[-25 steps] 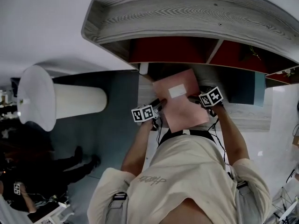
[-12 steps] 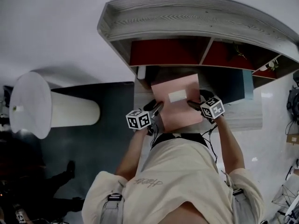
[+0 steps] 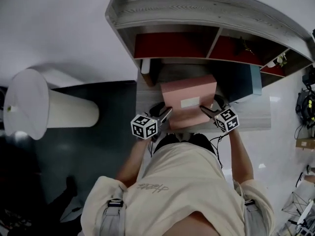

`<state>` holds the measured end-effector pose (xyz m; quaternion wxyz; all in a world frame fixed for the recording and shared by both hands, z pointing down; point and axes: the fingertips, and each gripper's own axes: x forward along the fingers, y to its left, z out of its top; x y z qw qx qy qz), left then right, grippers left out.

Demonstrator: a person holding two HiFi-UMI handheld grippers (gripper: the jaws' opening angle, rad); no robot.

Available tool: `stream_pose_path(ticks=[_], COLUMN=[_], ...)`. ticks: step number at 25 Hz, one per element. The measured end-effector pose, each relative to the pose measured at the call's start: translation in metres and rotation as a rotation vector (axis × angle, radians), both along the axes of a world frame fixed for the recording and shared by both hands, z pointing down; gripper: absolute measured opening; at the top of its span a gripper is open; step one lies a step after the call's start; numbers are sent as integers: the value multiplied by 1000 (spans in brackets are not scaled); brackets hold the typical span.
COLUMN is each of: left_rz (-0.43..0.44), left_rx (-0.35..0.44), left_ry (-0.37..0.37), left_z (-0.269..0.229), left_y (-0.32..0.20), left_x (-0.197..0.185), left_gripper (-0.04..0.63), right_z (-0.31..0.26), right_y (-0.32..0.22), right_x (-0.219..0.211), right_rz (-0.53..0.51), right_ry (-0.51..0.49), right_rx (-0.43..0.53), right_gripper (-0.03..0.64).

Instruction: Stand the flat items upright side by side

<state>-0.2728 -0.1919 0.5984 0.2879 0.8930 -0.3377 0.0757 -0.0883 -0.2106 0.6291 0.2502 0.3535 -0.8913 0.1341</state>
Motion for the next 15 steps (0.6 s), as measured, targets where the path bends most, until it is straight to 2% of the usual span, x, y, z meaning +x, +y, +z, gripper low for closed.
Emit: stream_pose_path(ticks=[6,10,15], left_rz=[-23,-77,-150], left_rx=[24,67,148], left_ry=[-35,-61,-132], left_z=[-2,-6,-10], left_y=[35,56,71], left_x=[9,18,27], left_gripper=[209,209,213], right_z=[-2,-5,-19], right_y=[28,43,45], right_x=[11,17,21], right_rz=[-52,-83,-118], right_ry=[9,40,108], right_rx=[44,90,288], right_gripper=[341,336,324])
